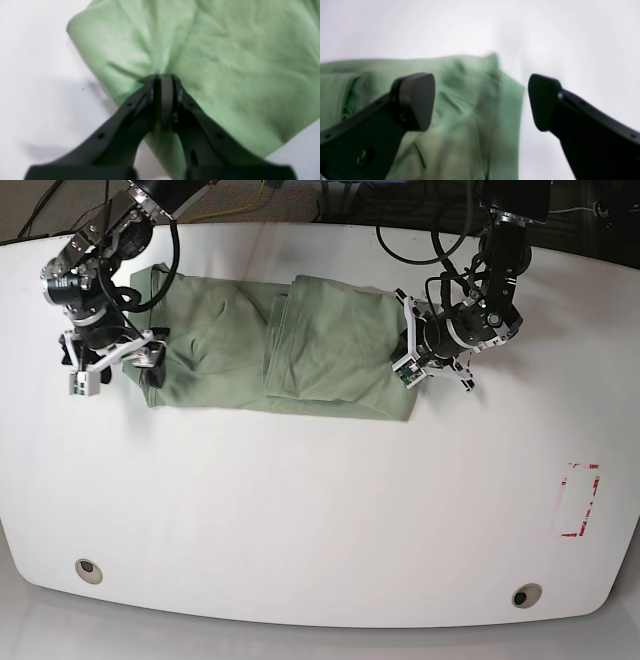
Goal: Layout the t-shirt on the table in an organized manner, then fold the t-shirt properly
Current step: 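Hold the fold with the left gripper and grasp the other end with the right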
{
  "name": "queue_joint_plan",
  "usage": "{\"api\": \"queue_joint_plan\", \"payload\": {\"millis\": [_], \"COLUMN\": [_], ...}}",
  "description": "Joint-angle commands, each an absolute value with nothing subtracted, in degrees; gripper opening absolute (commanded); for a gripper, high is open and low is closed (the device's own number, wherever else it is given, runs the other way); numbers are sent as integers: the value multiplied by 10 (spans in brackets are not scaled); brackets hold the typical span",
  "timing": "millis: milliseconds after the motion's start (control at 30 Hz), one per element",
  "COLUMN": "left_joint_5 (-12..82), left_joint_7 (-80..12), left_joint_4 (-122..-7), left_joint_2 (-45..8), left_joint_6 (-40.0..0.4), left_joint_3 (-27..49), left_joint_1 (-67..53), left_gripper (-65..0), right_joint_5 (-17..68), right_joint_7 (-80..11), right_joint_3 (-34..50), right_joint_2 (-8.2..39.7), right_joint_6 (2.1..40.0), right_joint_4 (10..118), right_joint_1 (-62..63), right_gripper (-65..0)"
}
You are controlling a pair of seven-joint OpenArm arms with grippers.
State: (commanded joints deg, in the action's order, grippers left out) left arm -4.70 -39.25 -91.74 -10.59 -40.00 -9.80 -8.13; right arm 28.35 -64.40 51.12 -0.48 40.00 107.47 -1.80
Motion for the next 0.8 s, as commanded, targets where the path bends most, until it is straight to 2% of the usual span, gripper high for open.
{"api": "queue_joint_plan", "payload": {"millis": [200, 567, 800], "left_joint_5": [-47, -47, -47], "left_joint_7": [-392, -392, -392], "left_joint_4": [-916, -916, -916], "left_joint_2": [-106, -106, -106], "left_joint_6": [-400, -400, -400], "left_joint_3": [-98, -98, -98], "left_joint_1": [-80, -79, -79], "left_gripper": [-624, -624, -624], "right_joint_5": [355, 447, 450], "right_joint_7": [-665, -665, -665], "right_joint_3": [567, 589, 587], "right_joint_2": [27, 99, 99], "right_joint_6": [400, 400, 400], "right_joint_4": [1011, 862, 857], "right_joint_1": [-12, -28, -48], "right_gripper": [-89, -89, -89]}}
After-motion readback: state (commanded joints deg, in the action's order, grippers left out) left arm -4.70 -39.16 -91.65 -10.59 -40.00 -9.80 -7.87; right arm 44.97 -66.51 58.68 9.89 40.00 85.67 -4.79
